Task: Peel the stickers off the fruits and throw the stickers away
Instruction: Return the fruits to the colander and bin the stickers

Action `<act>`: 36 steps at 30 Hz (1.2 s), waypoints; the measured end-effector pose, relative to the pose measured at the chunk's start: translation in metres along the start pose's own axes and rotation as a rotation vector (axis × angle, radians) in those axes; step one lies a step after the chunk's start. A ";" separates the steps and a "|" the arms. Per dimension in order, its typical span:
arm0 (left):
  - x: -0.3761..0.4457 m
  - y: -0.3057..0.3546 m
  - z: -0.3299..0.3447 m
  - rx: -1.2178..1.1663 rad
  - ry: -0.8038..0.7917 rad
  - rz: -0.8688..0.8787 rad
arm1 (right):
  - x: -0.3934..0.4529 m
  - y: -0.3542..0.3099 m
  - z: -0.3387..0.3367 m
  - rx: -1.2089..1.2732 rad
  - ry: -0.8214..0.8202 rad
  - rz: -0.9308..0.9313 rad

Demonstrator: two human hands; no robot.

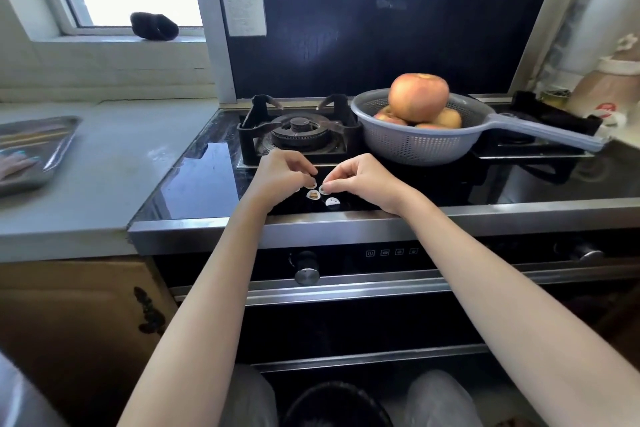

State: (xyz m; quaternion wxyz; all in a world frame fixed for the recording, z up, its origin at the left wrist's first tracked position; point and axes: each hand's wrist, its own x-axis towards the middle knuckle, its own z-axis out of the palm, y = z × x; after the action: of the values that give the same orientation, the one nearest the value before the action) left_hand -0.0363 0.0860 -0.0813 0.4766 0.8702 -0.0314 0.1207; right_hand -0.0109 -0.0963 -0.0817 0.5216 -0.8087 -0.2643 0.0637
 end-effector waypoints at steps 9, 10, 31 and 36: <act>-0.003 -0.002 -0.002 -0.099 -0.035 0.086 | -0.005 -0.004 -0.003 0.183 0.027 -0.017; -0.003 -0.002 -0.002 -0.098 -0.037 0.091 | -0.005 -0.004 -0.005 0.244 0.054 -0.019; -0.018 0.002 -0.006 0.148 0.011 0.142 | -0.008 -0.003 -0.002 0.023 0.028 -0.050; -0.021 0.004 -0.008 0.118 -0.048 0.098 | -0.009 -0.002 -0.002 0.015 -0.037 -0.061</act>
State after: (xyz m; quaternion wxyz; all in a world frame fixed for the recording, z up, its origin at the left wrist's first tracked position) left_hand -0.0590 0.0892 -0.0790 0.4172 0.8968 -0.0782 0.1245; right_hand -0.0184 -0.1021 -0.0804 0.5243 -0.7951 -0.2978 0.0646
